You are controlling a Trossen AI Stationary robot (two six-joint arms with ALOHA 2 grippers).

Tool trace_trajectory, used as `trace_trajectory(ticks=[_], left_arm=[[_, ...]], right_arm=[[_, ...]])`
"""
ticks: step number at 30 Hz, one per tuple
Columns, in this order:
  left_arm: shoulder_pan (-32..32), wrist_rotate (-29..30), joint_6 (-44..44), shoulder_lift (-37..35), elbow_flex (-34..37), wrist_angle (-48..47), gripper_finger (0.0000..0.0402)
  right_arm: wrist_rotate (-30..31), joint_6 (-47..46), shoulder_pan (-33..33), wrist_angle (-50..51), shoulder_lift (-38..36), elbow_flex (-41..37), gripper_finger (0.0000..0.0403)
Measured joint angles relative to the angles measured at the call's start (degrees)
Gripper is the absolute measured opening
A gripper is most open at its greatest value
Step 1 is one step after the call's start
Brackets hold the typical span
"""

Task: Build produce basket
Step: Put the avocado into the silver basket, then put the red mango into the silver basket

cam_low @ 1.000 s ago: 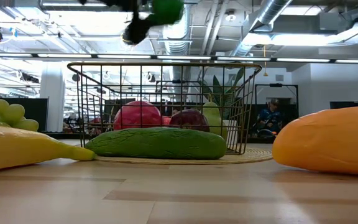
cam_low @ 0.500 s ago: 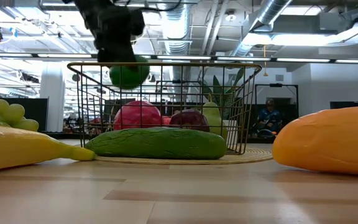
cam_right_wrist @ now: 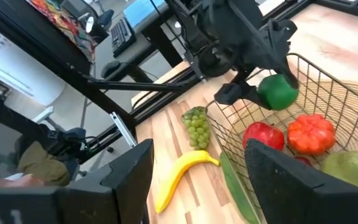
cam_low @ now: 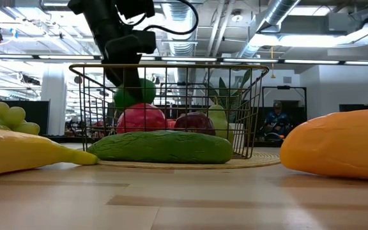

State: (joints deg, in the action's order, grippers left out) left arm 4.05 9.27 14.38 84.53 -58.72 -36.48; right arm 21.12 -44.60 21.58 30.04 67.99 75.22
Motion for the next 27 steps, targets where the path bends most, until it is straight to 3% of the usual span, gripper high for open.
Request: trace_trajectory(ticks=[10,15,20,27], left_arm=[[0.1,-2.7,2.0,0.0,0.0,0.7,0.0395],[0.1,-3.9,4.3,0.0,-4.1,-4.4,0.0390],[0.1,-4.7,3.6,-0.1,-12.2,-11.9,0.0381],[0.1,-8.3,2.0,-0.1,-21.2,-12.8,0.0377]], right_arm=[[-0.6,-4.8,1.1,10.7,1.1,0.1,0.0271],[-2.0,-14.7,2.6,21.1,3.7,0.0,0.0271],[-4.4,-31.2,6.1,33.1,9.0,0.0,0.0271],[-14.7,-48.7,14.5,44.0,20.2,-0.1,0.0271]])
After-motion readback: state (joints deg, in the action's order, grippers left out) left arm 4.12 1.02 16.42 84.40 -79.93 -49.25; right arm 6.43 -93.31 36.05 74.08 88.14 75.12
